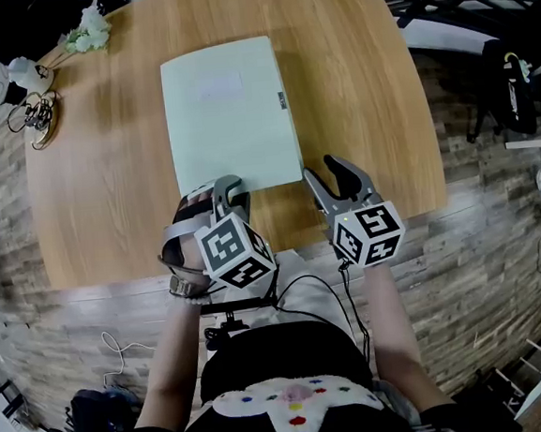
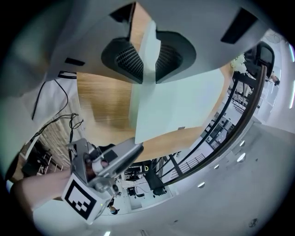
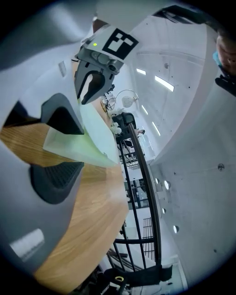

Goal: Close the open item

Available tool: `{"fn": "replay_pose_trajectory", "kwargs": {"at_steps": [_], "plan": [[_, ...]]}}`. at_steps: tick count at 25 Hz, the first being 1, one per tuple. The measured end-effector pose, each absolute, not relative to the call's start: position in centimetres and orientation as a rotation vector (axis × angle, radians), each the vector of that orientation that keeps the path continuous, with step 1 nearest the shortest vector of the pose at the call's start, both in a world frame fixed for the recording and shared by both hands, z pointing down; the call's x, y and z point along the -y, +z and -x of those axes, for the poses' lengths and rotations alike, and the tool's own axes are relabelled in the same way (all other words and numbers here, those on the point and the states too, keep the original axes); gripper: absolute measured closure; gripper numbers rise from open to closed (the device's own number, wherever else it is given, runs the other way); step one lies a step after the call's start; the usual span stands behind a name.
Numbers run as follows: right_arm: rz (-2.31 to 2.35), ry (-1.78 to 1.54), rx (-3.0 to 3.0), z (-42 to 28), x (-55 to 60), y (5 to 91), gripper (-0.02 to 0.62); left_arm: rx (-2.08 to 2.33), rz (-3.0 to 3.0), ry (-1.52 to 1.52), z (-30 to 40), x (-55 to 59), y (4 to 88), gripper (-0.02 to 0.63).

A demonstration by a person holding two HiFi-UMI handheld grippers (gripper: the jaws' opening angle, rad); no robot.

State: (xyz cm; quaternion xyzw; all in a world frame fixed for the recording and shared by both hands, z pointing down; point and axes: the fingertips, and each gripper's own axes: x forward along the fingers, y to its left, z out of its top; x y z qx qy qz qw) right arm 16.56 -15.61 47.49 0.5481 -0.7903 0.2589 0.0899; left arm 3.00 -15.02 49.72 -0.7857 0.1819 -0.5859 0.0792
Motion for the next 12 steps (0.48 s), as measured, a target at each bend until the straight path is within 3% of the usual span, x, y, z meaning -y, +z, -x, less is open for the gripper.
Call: {"fn": "replay_pose_trajectory", "kwargs": {"at_steps": [5, 9, 12], "plan": [[-1.739, 0.696, 2.362, -19.0, 18.0, 44.1, 0.441, -0.504, 2.321, -1.794, -3.2, 15.0, 50.4, 0.523], [-1.763, 0.631, 2.369, -19.3, 20.8, 42.7, 0.577, -0.475, 2.296, -1.818, -3.4, 14.9, 50.9, 0.521], [-1.722, 0.580, 2.382, -18.7, 22.8, 42.8, 0.586, -0.458, 2.289, -1.828, -3.5, 15.0, 50.9, 0.520]]}}
